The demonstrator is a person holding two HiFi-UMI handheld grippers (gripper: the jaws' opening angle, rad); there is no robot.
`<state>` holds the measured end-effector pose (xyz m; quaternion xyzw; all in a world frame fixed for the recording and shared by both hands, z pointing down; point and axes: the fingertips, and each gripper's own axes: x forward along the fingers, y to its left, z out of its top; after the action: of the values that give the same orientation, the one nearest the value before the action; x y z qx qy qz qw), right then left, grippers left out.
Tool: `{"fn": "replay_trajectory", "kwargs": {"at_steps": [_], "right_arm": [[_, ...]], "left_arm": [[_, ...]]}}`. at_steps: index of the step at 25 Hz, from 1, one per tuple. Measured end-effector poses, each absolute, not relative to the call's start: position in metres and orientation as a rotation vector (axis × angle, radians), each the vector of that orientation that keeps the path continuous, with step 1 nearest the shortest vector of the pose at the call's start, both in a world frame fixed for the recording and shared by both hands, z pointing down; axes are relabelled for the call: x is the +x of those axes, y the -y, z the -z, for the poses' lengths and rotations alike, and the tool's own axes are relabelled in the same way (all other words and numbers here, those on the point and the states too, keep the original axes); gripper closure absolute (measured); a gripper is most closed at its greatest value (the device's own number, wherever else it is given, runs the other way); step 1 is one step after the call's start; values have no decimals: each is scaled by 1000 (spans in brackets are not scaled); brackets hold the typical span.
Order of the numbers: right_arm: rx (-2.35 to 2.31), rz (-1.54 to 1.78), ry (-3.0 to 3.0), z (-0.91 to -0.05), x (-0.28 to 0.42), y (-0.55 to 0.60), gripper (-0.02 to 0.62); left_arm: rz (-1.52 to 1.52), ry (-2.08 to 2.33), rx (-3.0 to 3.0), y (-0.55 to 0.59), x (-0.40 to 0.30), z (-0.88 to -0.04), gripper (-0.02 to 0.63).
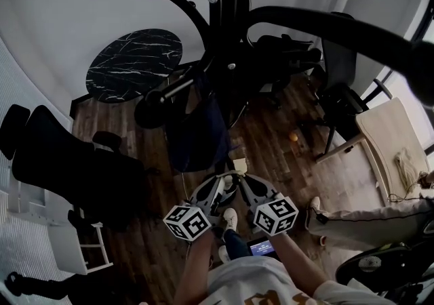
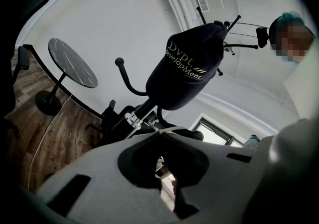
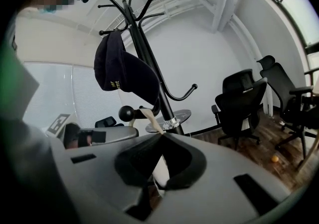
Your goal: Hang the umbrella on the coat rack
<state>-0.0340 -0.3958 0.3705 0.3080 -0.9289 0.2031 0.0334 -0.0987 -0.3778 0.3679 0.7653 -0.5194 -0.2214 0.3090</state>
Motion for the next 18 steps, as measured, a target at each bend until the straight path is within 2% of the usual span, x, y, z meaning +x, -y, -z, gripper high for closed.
{"fn": "replay_trajectory", "kwargs": {"at_steps": [18], "right_arm": [[911, -654, 2842, -376, -49, 418, 583]], "left_arm": [[564, 1375, 1997, 396, -110, -382, 588]]}}
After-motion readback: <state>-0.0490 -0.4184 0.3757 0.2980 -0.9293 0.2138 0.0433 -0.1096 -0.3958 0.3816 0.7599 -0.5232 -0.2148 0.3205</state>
